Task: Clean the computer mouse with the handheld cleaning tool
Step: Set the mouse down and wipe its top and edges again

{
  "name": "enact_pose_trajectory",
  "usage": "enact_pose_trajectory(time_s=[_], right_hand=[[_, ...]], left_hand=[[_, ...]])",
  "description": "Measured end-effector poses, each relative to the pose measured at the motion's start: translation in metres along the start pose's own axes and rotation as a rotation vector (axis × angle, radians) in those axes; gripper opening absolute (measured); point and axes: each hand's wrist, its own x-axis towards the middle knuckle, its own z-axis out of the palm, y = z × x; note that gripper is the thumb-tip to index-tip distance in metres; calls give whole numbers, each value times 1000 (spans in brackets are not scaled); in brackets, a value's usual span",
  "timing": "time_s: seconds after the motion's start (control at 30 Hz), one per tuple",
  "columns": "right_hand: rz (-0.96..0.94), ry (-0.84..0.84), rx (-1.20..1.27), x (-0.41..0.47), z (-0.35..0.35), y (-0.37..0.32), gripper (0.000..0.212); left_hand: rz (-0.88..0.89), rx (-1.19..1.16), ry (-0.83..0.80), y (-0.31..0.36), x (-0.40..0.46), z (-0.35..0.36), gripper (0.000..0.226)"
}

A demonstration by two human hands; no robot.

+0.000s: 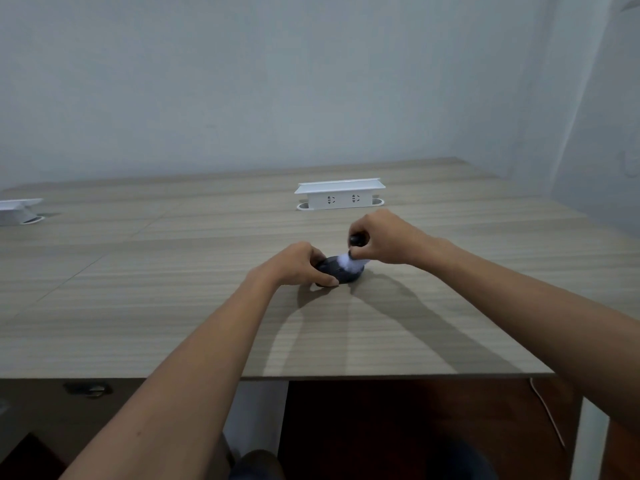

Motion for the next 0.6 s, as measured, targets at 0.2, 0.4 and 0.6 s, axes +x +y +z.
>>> enact_pose_trajectory(time_s=[0.2,0.4,0.6], right_hand=[[37,45,20,2,-2,4,12],[69,24,188,-5,-1,-6,13],[143,36,54,-9,-3,21,19]], left_hand=[[-16,1,-9,2,1,0,27],[-24,19,-9,0,2,0,30],[-35,44,-26,2,3,0,45]])
